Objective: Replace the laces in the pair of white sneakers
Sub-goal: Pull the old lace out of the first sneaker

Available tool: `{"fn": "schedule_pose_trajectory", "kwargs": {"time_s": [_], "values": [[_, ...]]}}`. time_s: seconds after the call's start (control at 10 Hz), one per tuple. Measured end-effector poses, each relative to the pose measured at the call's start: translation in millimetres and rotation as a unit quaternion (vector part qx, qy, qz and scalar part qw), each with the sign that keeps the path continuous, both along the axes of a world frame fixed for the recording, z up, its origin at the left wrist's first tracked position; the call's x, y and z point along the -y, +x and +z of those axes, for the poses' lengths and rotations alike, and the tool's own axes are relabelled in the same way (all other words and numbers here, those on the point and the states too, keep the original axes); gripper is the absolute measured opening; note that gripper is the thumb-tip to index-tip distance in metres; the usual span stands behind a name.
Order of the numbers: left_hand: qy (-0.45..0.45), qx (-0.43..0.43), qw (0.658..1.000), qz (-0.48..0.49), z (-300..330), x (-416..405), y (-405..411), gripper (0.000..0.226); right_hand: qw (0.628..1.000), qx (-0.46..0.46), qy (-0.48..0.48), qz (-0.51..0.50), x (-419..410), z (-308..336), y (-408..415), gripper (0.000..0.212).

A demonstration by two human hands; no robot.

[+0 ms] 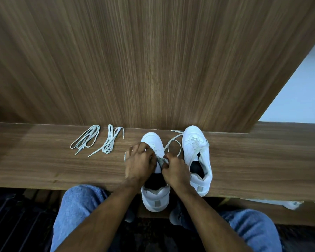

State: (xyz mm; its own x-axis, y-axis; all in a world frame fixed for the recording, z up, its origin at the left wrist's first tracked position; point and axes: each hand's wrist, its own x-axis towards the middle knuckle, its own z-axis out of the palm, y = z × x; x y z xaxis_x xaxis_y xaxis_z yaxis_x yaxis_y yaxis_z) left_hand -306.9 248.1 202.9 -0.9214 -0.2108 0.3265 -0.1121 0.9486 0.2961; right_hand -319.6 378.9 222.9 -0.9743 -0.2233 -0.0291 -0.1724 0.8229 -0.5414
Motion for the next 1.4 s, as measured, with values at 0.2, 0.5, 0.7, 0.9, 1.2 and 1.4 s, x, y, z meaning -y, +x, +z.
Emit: {"fn": "schedule_pose_trajectory", "kwargs": {"time_s": [0.2,0.5,0.7,0.9,1.2,1.4], "values": [[0.5,-0.184,0.809,0.247,19.6,26.8,-11.1,0.006,1.0,-0.001,0.002,-0.003,-1.2,-1.7,-0.6,0.028],[0.054,-0.028,0.998,0.017,-2.5,-4.3,5.0,0.021,1.0,0.017,-0.008,-0.01,-0.9,-3.8,-1.4,0.019],[-0.079,-0.031,0.996,0.008,-7.1,-8.8,2.0,0.007,1.0,0.018,-0.016,-0.01,-2.1,-3.5,-1.1,0.021],[0.335,-0.178,0.901,0.209,23.9,23.4,-13.8,0.009,1.0,-0.003,-0.023,-0.009,-3.2,-4.0,-1.0,0.027],[0.179,-0.066,0.975,0.111,21.4,14.5,-4.6,0.026,1.0,0.001,-0.019,-0.007,-3.3,-0.3,0.9,0.031],[0.011,0.051,0.998,0.018,0.1,-14.1,3.3,0.023,1.0,0.02,-0.014,-0.011,-2.3,-1.7,1.3,0.019]]}}
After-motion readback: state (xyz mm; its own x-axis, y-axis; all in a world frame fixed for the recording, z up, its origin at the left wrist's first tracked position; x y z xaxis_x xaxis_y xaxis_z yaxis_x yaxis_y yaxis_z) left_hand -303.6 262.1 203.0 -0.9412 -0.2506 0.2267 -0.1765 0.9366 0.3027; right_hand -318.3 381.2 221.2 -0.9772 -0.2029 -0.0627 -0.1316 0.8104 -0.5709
